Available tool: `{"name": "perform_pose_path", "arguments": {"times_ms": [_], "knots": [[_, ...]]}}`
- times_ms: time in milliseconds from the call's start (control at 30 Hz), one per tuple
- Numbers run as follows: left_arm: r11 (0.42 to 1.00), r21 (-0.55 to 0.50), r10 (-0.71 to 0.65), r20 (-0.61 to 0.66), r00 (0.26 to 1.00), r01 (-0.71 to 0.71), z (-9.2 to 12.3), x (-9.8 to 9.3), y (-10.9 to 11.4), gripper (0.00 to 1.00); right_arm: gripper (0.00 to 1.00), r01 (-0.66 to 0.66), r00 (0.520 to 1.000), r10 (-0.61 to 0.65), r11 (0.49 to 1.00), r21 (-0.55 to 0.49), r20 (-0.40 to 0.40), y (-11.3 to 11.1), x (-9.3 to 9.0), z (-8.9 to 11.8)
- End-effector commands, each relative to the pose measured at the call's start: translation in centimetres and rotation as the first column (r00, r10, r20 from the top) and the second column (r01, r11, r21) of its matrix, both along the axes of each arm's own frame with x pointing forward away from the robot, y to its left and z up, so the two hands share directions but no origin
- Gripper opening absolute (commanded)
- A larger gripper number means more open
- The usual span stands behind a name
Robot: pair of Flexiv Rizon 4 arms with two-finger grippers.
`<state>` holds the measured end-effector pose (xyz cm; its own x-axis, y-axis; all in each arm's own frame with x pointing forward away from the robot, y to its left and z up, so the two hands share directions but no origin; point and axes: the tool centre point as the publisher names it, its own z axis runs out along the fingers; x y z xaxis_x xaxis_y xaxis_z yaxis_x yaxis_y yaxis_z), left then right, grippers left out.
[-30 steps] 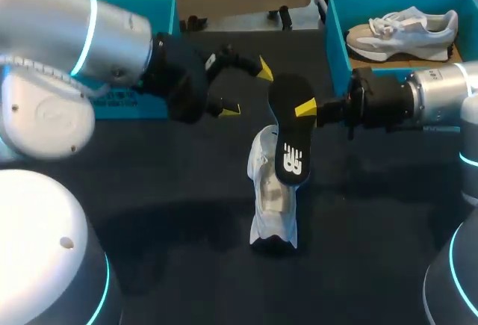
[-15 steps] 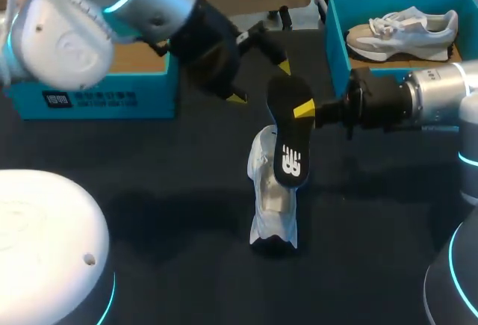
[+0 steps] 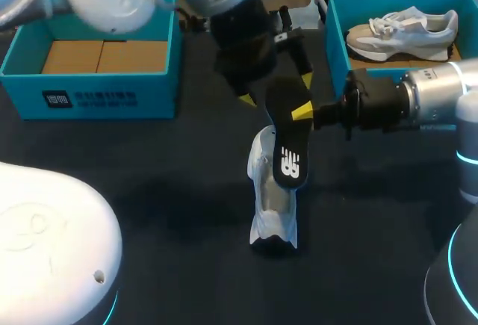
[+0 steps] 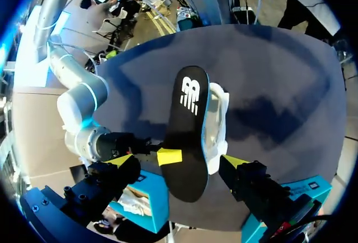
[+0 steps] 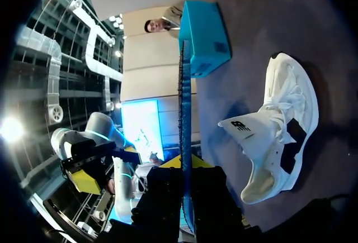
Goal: Take the shoe out of the shoebox, open the shoe tongue, remove and reinsert the insole, then place the shoe into the shoebox
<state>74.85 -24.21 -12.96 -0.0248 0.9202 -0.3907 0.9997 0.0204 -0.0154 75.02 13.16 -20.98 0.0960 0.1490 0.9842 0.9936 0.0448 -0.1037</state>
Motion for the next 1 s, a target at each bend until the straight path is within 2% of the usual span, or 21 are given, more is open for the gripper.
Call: {"name": "perform_pose_path", "arguments": {"times_ms": [33, 767, 1000], "knots": [[0.979, 0.205, 0.005, -0.009, 1.000, -0.003, 0.42, 0.30, -0.63, 1.00, 0.00, -0.003, 1.000, 0.003, 1.000, -0.003, -0.002, 0.13, 0.14, -0.03], [0.983, 0.181, 0.019, 0.002, 1.000, -0.019, 1.24, 0.76, -0.29, 1.00, 0.00, -0.003, 1.000, 0.003, 1.000, -0.003, 0.000, -0.36, 0.51, -0.09], [0.991, 0.132, 0.020, 0.000, 1.000, -0.020, 0.89, 0.91, -0.06, 1.00, 0.00, 0.006, 1.000, -0.006, 1.000, 0.003, 0.001, -0.26, 0.42, -0.22]]}}
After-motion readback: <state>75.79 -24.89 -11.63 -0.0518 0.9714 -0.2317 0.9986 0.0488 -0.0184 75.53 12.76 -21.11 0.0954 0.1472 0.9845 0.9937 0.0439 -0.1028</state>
